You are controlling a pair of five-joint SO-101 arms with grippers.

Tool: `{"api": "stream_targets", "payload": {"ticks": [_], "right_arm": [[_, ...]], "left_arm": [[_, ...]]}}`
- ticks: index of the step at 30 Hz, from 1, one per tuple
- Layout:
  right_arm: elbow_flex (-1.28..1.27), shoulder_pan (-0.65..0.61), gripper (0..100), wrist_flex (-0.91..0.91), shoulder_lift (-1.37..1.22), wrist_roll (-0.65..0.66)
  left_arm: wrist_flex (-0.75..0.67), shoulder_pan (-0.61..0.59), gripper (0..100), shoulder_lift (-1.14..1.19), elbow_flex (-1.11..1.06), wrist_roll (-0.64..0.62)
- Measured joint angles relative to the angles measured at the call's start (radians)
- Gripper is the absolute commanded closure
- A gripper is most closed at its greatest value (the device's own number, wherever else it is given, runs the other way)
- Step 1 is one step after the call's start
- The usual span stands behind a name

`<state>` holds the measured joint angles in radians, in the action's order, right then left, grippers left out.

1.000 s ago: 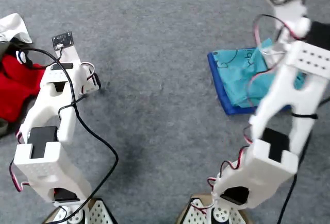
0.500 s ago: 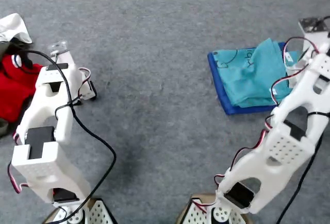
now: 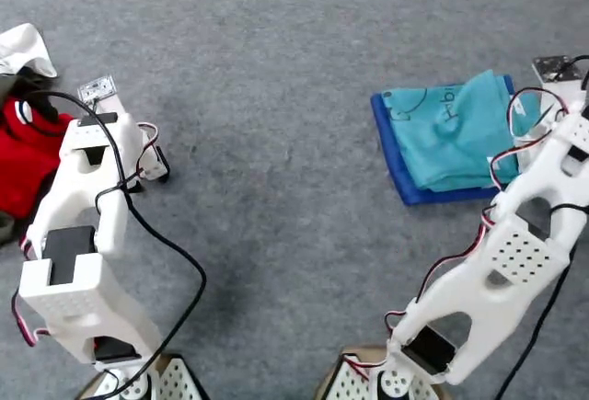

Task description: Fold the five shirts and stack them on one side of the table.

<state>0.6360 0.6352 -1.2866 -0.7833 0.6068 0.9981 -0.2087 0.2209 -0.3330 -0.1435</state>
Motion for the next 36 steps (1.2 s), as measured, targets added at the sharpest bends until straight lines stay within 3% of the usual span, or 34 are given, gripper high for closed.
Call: {"api": "stream_targets", "payload": {"ticks": [8,13,18,22,29,34,36], "right_arm": [[0.267,-0.002,99.0,-0.282,0.161,0.002],[0.430,-0.058,99.0,-0.457,0.236,0.002],[0.459,-0.094,99.0,-0.482,0.298,-0.031],[0.390,-0.120,99.0,-0.482,0.376,-0.068],[0.081,-0.201,99.1,-0.485,0.600,-0.149],[-0.173,-0.273,99.3,-0.485,0.764,-0.173],[-0.236,-0.284,99.3,-0.485,0.829,-0.173]], "left_arm": [[0.132,-0.084,86,-0.044,0.051,0.040],[0.247,-0.232,83,-0.178,0.167,0.078],[0.304,-0.408,81,-0.216,0.325,0.149],[0.230,-0.520,81,-0.129,0.433,0.207],[0.023,-0.585,82,0.221,0.598,0.282],[-0.008,-0.572,99,0.454,0.812,0.316],[-0.008,-0.571,97,0.509,0.913,0.318]]}}
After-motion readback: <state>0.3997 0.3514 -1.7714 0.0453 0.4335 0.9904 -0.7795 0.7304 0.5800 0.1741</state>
